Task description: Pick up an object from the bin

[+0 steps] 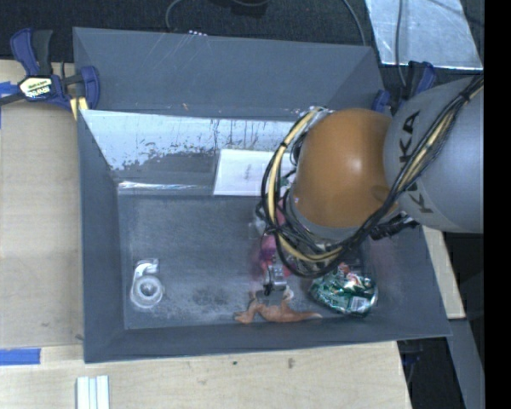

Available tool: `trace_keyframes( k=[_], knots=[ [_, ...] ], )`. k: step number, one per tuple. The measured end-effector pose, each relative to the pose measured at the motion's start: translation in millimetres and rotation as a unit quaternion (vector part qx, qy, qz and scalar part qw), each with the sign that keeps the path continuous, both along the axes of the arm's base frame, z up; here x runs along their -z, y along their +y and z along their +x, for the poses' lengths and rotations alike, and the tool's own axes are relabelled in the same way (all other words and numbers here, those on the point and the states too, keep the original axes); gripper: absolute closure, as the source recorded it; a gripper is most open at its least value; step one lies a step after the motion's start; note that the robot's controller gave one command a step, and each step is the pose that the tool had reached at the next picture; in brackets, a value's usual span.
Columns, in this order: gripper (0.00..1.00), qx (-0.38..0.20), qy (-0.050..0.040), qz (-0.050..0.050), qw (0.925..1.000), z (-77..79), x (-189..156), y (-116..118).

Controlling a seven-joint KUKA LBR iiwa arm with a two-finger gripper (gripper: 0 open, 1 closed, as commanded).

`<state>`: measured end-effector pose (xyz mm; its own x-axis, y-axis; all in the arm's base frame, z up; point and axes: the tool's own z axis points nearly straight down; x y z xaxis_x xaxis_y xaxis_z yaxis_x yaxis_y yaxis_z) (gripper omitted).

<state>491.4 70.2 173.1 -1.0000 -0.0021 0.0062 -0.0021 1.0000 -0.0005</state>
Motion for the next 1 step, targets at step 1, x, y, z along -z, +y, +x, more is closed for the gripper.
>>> trace_keyframes(
  k=[1],
  knots=[
    [0.00, 0.001, -0.0043, 0.001, 1.0000, 1.7, -4.5, -0.2]
  ],
)
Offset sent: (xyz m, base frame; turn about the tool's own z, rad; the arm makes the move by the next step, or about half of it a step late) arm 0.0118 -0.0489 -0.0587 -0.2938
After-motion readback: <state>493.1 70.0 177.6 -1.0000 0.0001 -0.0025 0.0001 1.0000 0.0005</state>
